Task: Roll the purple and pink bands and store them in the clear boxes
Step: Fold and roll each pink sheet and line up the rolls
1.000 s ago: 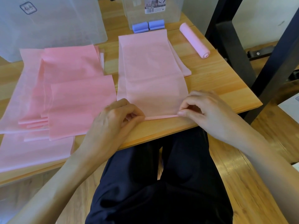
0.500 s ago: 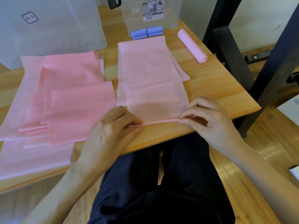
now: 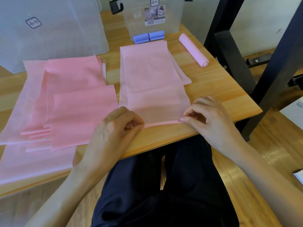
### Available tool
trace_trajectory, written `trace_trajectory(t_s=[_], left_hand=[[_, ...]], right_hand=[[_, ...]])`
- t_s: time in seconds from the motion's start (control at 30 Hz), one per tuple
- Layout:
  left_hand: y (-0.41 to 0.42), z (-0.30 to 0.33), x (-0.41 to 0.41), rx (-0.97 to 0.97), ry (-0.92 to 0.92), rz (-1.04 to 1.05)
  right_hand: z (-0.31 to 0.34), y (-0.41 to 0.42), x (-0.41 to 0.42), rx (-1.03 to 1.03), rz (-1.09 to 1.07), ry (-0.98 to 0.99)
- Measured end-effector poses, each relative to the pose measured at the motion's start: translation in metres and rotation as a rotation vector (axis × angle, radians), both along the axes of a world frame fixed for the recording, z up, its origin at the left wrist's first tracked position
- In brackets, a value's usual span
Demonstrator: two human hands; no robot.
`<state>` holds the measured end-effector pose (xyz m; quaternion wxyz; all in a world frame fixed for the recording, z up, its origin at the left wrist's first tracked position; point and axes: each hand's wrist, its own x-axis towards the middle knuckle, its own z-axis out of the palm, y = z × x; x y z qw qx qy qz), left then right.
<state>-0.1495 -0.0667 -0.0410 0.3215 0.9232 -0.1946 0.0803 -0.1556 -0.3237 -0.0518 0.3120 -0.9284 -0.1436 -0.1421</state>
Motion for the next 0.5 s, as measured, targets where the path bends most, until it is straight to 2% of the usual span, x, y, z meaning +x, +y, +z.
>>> trace_trajectory(t_s=[0.1, 0.2, 0.4, 0.5], left_hand=[[0.004, 0.001, -0.004, 0.052, -0.055, -0.04], [0.005, 0.001, -0.003, 0.026, -0.047, -0.041], [0.005, 0.005, 0.001, -0.02, 0.082, -0.051], [0.005, 0.005, 0.001, -0.051, 0.09, -0.028]], right_hand=[[-0.006, -0.005, -0.003, -0.006, 0.025, -0.058], [-0.008, -0.005, -0.002, 0.044, 0.015, -0.078], [0.003, -0.008, 0.0, 0.007, 0.014, 0.094], [0.007, -0.005, 0.001, 0.026, -0.038, 0.132]])
